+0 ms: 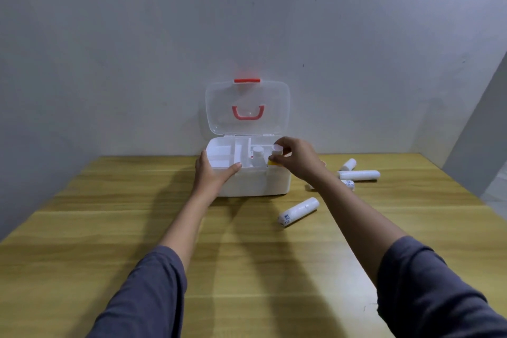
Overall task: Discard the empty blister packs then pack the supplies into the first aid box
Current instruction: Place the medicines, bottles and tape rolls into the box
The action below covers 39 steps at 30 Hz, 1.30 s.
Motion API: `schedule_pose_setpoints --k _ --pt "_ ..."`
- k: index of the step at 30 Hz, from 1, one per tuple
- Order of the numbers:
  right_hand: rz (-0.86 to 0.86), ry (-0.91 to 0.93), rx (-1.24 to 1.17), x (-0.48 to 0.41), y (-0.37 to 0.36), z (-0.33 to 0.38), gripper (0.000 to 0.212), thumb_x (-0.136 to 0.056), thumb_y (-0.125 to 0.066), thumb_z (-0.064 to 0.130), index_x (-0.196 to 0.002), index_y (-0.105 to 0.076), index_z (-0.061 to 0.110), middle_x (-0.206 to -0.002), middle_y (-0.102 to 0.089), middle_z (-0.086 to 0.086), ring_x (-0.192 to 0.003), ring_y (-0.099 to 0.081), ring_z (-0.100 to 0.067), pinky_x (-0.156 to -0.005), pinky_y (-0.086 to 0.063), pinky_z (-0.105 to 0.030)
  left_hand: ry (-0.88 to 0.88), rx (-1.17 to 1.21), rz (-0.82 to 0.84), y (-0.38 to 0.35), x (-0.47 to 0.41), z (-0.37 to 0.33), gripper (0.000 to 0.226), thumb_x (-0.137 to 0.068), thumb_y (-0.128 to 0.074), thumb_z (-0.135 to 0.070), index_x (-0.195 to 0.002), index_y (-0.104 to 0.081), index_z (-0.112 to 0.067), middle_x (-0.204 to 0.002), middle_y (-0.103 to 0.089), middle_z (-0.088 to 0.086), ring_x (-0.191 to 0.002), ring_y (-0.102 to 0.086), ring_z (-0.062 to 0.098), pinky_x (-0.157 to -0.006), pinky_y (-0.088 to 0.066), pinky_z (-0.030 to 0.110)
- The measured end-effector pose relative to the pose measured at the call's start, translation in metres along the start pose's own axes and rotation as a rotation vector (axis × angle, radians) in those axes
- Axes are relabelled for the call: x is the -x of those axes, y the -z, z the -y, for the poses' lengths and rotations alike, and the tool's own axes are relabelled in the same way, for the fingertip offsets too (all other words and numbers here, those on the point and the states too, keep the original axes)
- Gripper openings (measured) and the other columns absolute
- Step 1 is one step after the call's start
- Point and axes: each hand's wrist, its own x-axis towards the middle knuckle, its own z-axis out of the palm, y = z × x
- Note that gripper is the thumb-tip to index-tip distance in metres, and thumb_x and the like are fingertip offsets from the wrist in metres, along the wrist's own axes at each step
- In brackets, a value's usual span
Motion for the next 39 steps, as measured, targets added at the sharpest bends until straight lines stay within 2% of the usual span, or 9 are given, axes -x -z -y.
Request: schedule_pose_setpoints --k 4,8,13,18,22,26,33,36,39 --pt "0.064 -0.016 0.073 -0.007 0.002 0.0 0.031 -0.077 -0.071 0.02 -0.104 -0.065 0.008 -0.086 -0.059 -0.004 -0.079 -0.053 -0.018 -0.057 -0.037 -0.021 0.001 0.005 0.018 0.001 0.002 -0.002 0.093 -0.077 -0.082 -0.034 -0.151 -0.031 -0.009 -0.153 -0.034 0.011 -0.141 -0.036 0.027 -0.114 -0.036 0.039" --pt "0.091 -0.05 0.12 -0.013 0.003 0.004 0.03 -0.078 -0.069 0.018 -0.105 -0.066 0.007 -0.087 -0.058 -0.005 -0.072 -0.049 -0.016 -0.052 -0.034 -0.02 0.005 0.014 0.022 0.002 0.001 -0.001 0.09 -0.077 -0.082 -0.035 -0.149 -0.034 -0.009 -0.151 -0.037 0.01 -0.14 -0.038 0.026 -0.111 -0.037 0.036" --pt "0.049 0.003 -0.003 0.007 0.001 -0.001 0.035 -0.084 -0.062 0.017 -0.119 -0.059 0.011 -0.118 -0.062 -0.007 -0.104 -0.058 -0.018 -0.084 -0.046 -0.026 0.013 0.01 0.039 0.003 0.0 0.0 0.1 -0.075 -0.083 -0.04 -0.153 -0.028 -0.008 -0.157 -0.032 0.009 -0.145 -0.033 0.027 -0.117 -0.034 0.04" --pt "-0.168 0.225 -0.045 0.055 -0.008 -0.03 0.022 -0.08 -0.064 0.008 -0.102 -0.063 0.013 -0.106 -0.06 -0.003 -0.095 -0.057 -0.009 -0.084 -0.047 -0.025 0.001 -0.017 0.038 0.004 -0.003 0.0 0.099 -0.075 -0.082 -0.042 -0.152 -0.03 -0.009 -0.156 -0.033 0.01 -0.144 -0.034 0.028 -0.116 -0.036 0.042" --pt "0.061 0.225 0.048 0.09 -0.019 -0.054 0.021 -0.083 -0.061 0.023 -0.104 -0.063 0.021 -0.107 -0.062 0.004 -0.1 -0.057 -0.011 -0.088 -0.046 -0.03 0.011 -0.034 0.031 0.003 -0.002 -0.001 0.098 -0.079 -0.08 -0.039 -0.154 -0.025 -0.009 -0.158 -0.028 0.009 -0.146 -0.03 0.026 -0.113 -0.033 0.036" --pt "0.185 0.175 0.416 0.1 -0.03 -0.076 0.045 -0.092 -0.041 0.045 -0.134 -0.044 0.03 -0.151 -0.035 0.004 -0.143 -0.023 -0.015 -0.114 -0.02 -0.037 0.004 -0.016 0.023 0.002 -0.001 0.0 0.099 -0.078 -0.08 -0.039 -0.154 -0.025 -0.009 -0.159 -0.028 0.01 -0.147 -0.029 0.027 -0.116 -0.032 0.038" --pt "0.102 -0.119 0.664 0.074 -0.01 -0.109 0.052 -0.098 -0.023 0.044 -0.147 -0.014 0.03 -0.16 0.0 -0.002 -0.147 0.003 -0.021 -0.118 -0.002 -0.046 0.002 0.001 0.015 0.003 -0.002 0.003 0.096 -0.075 -0.082 -0.041 -0.15 -0.032 -0.008 -0.155 -0.036 0.01 -0.143 -0.035 0.028 -0.116 -0.035 0.044" --pt "0.111 -0.172 0.655 0.058 -0.002 -0.12 0.052 -0.098 -0.022 0.043 -0.147 -0.014 0.028 -0.159 -0.008 -0.006 -0.147 -0.003 -0.022 -0.117 -0.003 -0.046 0.005 0.006 0.017 0.003 -0.001 0.004 0.097 -0.072 -0.083 -0.045 -0.149 -0.034 -0.009 -0.153 -0.038 0.01 -0.142 -0.037 0.028 -0.115 -0.036 0.047" --pt "0.048 -0.129 0.676 0.048 -0.001 -0.123 0.049 -0.096 -0.031 0.043 -0.142 -0.03 0.025 -0.142 -0.044 -0.008 -0.135 -0.035 -0.026 -0.109 -0.024 -0.043 0.002 0.005 0.011 0.005 0.0 0.005 0.11 -0.058 -0.081 -0.061 -0.146 -0.039 -0.009 -0.149 -0.043 0.011 -0.139 -0.042 0.028 -0.113 -0.039 0.048"
